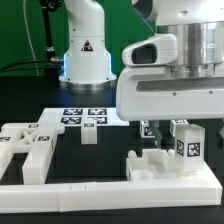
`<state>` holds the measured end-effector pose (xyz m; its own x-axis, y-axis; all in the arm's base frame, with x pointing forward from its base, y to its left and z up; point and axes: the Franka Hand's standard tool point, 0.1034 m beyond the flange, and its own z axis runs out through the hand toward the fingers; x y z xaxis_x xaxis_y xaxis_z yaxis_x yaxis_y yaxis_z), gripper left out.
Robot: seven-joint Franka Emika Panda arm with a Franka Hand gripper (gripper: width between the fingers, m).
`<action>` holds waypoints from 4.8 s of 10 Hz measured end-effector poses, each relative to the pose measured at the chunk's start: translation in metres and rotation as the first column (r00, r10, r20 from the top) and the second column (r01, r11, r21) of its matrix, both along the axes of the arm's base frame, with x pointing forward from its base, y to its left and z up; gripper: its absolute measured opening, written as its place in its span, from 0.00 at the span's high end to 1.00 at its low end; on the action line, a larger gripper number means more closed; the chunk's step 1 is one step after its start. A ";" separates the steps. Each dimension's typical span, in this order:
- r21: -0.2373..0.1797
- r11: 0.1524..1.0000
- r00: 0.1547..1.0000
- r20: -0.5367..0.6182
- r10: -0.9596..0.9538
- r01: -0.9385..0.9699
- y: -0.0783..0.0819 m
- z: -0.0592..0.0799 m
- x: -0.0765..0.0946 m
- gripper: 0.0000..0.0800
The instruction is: Assemble chair
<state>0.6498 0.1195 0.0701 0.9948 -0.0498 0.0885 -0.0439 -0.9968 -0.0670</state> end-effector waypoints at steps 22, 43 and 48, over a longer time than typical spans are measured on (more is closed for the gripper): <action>0.045 0.747 0.749 -0.040 -0.662 0.663 0.000 0.000 0.001 0.20; -0.041 0.507 0.509 0.093 -0.856 0.861 -0.065 -0.003 -0.004 0.65; -0.002 0.402 0.399 0.119 -0.909 0.916 -0.069 -0.006 -0.007 0.65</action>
Offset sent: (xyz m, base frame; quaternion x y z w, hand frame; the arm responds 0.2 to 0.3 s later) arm 0.0000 0.0000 0.0000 0.0000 0.0000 0.0000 1.0000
